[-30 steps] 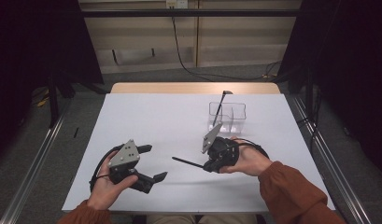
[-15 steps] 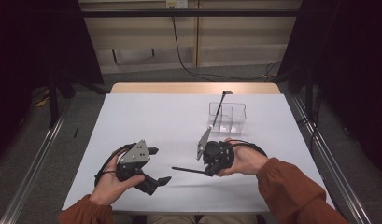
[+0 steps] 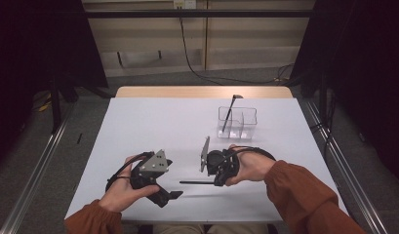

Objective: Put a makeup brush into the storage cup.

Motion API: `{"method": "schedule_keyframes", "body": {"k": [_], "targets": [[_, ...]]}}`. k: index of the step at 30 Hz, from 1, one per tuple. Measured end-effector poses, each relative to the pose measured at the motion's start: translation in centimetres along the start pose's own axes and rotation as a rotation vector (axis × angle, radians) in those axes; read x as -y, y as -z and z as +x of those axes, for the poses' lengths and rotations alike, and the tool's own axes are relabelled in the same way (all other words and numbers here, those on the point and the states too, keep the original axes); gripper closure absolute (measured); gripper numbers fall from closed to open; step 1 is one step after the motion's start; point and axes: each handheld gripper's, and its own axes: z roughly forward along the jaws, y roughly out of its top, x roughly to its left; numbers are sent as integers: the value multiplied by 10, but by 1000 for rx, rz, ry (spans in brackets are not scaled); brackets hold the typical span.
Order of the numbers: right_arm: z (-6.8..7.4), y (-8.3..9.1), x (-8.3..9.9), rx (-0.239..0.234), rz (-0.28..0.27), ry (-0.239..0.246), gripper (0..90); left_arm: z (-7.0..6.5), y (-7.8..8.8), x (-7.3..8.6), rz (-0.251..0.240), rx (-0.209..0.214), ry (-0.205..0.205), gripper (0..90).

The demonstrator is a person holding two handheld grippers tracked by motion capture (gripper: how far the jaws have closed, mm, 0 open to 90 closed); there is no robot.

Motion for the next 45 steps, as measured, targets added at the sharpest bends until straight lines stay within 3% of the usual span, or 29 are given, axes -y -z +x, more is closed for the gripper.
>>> {"method": "schedule_keyframes", "body": {"k": [15,17,20,34,39,45], "targets": [[0,0,-4,2,3,18,838,1,-13,-13,108,-11,1,82],[-1,0,-4,-1,-2,16,838,2,-14,-14,114,-10,-1,118],[0,0,-5,3,-8,18,838,3,-16,-15,158,-10,38,166],[1,-2,-11,3,-27,29,839,7,-23,-17,241,53,40,515],[1,-1,-10,4,-40,32,838,8,-27,-18,234,88,35,554],[1,-2,-9,8,-50,28,839,7,-30,-20,226,105,16,689]]}}
